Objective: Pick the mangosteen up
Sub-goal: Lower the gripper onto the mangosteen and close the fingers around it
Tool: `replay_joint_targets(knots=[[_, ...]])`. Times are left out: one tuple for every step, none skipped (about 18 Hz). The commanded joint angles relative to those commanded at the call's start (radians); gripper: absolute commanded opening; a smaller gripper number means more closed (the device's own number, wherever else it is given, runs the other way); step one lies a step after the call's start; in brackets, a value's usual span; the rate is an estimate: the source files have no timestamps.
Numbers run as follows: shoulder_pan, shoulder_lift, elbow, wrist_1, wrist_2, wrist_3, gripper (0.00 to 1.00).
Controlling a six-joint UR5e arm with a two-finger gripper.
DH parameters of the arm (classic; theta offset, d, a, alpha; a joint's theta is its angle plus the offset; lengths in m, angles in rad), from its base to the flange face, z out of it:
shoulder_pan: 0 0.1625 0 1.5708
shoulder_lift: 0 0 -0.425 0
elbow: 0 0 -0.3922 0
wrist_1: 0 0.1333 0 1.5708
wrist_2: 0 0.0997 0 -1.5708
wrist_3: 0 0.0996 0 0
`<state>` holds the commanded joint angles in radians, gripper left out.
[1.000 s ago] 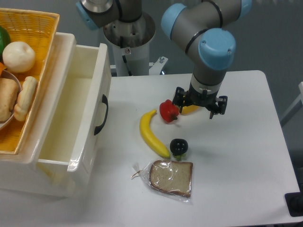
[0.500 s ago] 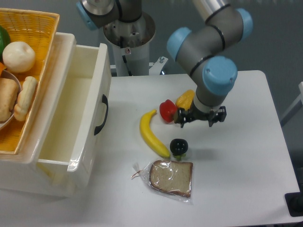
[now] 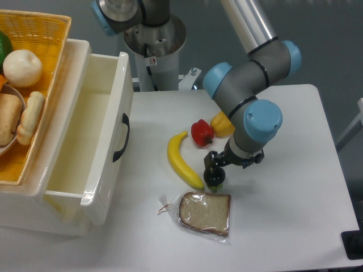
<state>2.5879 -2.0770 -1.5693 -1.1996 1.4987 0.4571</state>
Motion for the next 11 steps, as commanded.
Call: replay_joint_targets(knots=[[-0.002,-0.006,0.0,0.0,-0.002,0.0,1.0],[-0.003,-0.011,0.0,0.0,-0.002,0.0,1.0],[-0.009,-0.011,0.0,0.0,-0.002,0.0,1.0],[-0.012,-0.012,0.0,0.0,-0.003,0.0,1.0],[-0.017,-0.015,-0.003,0.0,-0.002,0.002,1.0],[-0.018,-0.018,-0.005,0.0,-0.002,0.002,1.0],[-0.02,-0.02,-0.006,0.0,-0.002,0.002,1.0],[-0.02,-0.021,-0.006,0.0,-0.002,0.003,1.0],[-0.021,-0.026,-0.006,0.002,-0.002,0.003,1.0],[-0.026,-0.028,-0.006,0.002,-0.002,0.003,1.0],[-0.028,-0.032,-0.006,0.002,-0.002,0.005,1.0]])
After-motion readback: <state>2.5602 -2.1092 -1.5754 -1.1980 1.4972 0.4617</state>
